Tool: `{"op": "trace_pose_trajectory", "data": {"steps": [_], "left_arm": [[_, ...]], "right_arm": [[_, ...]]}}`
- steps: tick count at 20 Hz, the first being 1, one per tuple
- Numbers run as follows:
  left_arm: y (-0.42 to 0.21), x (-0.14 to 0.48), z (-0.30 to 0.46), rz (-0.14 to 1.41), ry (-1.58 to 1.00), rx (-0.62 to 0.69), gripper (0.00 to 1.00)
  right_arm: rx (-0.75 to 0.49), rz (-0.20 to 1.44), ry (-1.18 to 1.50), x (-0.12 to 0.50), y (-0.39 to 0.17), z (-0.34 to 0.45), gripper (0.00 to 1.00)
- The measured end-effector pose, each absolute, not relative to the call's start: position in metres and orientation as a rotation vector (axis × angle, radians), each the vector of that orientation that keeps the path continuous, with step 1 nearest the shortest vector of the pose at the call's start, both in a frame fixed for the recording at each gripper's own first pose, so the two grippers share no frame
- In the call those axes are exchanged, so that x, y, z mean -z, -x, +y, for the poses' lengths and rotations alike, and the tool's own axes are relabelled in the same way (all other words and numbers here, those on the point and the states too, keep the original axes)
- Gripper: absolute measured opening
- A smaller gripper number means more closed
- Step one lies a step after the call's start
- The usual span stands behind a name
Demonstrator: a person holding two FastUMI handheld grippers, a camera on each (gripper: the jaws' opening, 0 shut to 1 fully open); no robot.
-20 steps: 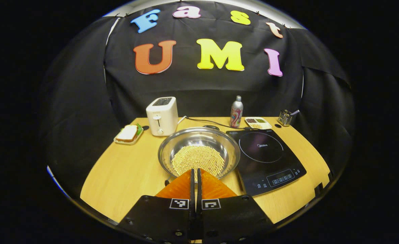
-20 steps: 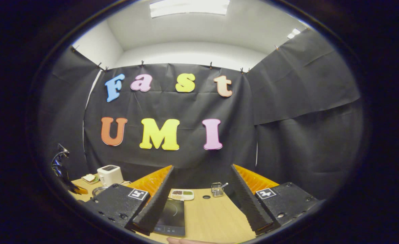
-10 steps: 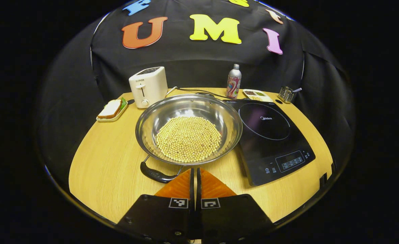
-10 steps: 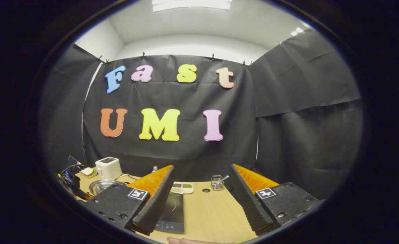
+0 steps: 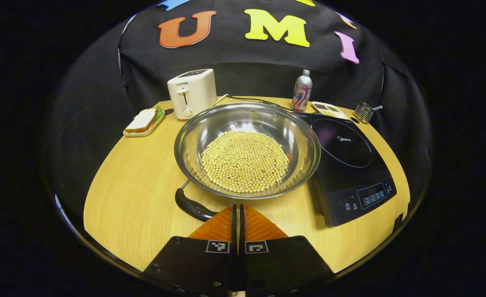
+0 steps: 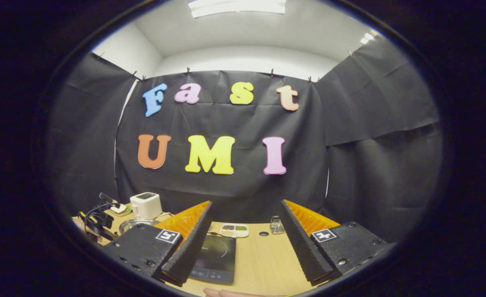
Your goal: First push the handle of the pot to place it horizontally, then grasp the pot with both hands and set it on the induction cooktop.
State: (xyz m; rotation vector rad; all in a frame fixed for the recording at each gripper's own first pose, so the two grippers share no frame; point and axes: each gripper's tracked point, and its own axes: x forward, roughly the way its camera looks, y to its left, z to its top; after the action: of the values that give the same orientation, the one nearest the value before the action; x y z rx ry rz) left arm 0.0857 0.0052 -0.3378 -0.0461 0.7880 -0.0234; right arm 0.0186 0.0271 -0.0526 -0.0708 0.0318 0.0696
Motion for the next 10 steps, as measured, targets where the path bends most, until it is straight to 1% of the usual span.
{"op": "trace_pose_trajectory", "data": {"steps": [4, 7, 10], "left_arm": [[-0.091, 0.342, 0.019, 0.796, 0.107, -0.007, 0.00], [-0.092, 0.347, 0.018, 0.815, 0.172, 0.026, 0.00], [-0.095, 0.355, 0.034, 0.832, 0.140, -0.002, 0.00]], "right_arm": [[-0.104, 0.065, 0.045, 0.062, -0.007, 0.035, 0.96], [-0.122, 0.083, 0.041, 0.067, -0.001, 0.040, 0.96], [-0.150, 0.065, 0.016, 0.060, 0.005, 0.051, 0.96]]}}
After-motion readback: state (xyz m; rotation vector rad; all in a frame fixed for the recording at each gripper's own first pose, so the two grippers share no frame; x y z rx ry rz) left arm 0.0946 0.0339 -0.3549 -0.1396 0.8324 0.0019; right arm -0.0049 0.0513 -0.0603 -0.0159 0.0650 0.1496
